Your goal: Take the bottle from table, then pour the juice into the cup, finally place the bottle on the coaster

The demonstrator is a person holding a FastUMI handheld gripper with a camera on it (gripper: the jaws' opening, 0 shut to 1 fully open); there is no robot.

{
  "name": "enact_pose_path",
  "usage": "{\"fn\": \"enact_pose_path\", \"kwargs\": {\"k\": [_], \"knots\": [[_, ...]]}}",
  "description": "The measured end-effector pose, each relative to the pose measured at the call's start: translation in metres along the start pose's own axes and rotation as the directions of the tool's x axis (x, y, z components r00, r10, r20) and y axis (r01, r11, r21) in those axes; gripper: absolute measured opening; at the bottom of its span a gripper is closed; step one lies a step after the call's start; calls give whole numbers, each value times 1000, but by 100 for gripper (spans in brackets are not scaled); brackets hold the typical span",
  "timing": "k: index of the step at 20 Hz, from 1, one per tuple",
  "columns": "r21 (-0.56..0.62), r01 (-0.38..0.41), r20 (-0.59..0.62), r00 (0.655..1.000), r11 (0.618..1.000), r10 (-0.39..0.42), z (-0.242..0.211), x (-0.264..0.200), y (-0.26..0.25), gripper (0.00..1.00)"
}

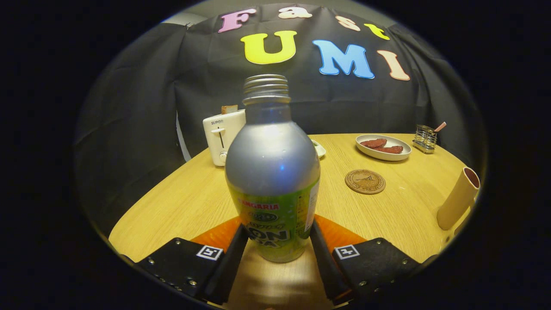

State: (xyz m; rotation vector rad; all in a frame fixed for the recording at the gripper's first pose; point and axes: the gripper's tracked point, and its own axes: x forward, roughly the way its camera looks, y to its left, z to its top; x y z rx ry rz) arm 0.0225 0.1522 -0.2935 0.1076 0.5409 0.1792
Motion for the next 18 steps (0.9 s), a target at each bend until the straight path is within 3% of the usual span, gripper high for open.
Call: {"fn": "enact_pose_path", "kwargs": {"k": [10,18], "knots": [[203,46,87,994,978,-65,54,-45,-39,78],[440,-14,137,989,898,-51,75,-69,-80,78]]}}
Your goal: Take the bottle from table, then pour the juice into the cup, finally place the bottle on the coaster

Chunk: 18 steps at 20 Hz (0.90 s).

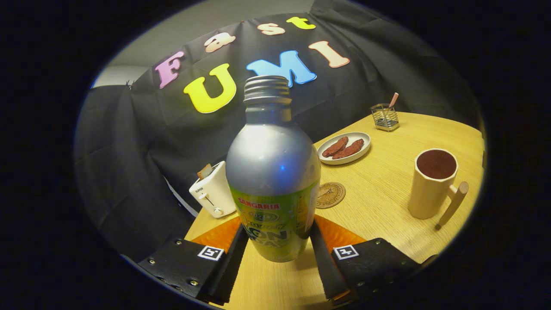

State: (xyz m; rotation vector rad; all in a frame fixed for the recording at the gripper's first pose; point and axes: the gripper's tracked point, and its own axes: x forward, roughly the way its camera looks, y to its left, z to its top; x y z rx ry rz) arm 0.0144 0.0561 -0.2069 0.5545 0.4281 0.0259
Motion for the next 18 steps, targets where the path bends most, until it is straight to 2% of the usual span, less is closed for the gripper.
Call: {"fn": "enact_pose_path", "kwargs": {"k": [3,8,13,18], "knots": [[121,-24,18,1000,992,22,14,-6,-7,78],[308,-45,14,999,950,43,19,-11,-22,78],[478,-41,-11,999,877,53,13,-12,-37,78],[566,-41,-29,997,823,70,13,-9,-45,77]]}}
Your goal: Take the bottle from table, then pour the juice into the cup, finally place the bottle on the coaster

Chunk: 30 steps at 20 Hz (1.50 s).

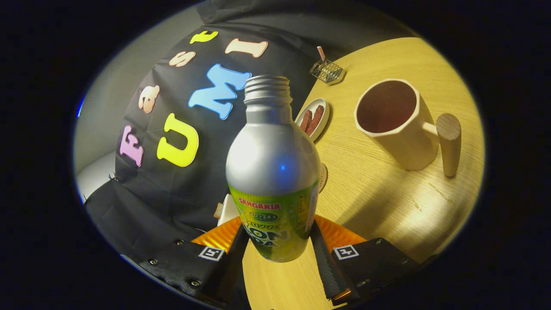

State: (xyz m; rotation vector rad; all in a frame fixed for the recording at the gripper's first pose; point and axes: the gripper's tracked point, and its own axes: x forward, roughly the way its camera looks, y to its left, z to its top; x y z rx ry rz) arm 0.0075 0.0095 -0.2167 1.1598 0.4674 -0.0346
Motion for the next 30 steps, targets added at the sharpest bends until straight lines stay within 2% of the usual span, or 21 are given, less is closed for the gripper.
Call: {"fn": "enact_pose_path", "kwargs": {"k": [7,12,15,22,30], "knots": [[266,-11,-24,1000,964,18,10,11,4,77],[464,-39,-15,999,885,51,17,15,17,77],[510,-27,-30,998,860,49,15,16,18,77],[648,-26,-31,998,761,61,15,19,19,77],[717,-13,-58,995,697,78,19,23,23,77]]}}
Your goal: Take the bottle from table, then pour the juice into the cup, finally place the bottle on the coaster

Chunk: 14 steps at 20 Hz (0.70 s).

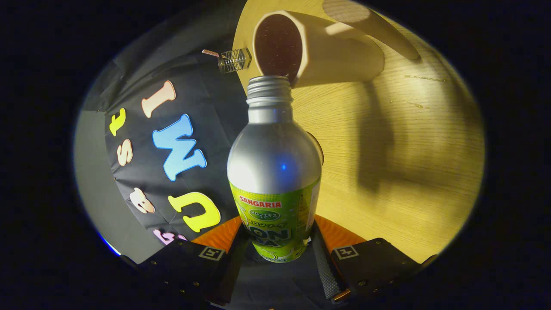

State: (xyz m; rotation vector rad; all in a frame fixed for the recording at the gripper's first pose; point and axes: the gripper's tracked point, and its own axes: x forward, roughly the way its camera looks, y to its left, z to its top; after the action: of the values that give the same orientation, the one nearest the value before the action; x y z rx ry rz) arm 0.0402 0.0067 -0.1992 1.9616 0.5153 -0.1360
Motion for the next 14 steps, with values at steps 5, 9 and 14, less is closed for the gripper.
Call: {"fn": "enact_pose_path", "kwargs": {"k": [5,9,14], "knots": [[45,-7,-12,1000,999,7,-2,2,9,77],[74,-12,-18,1000,997,13,-1,4,16,77],[108,-17,-9,1000,994,18,7,2,23,77]]}}
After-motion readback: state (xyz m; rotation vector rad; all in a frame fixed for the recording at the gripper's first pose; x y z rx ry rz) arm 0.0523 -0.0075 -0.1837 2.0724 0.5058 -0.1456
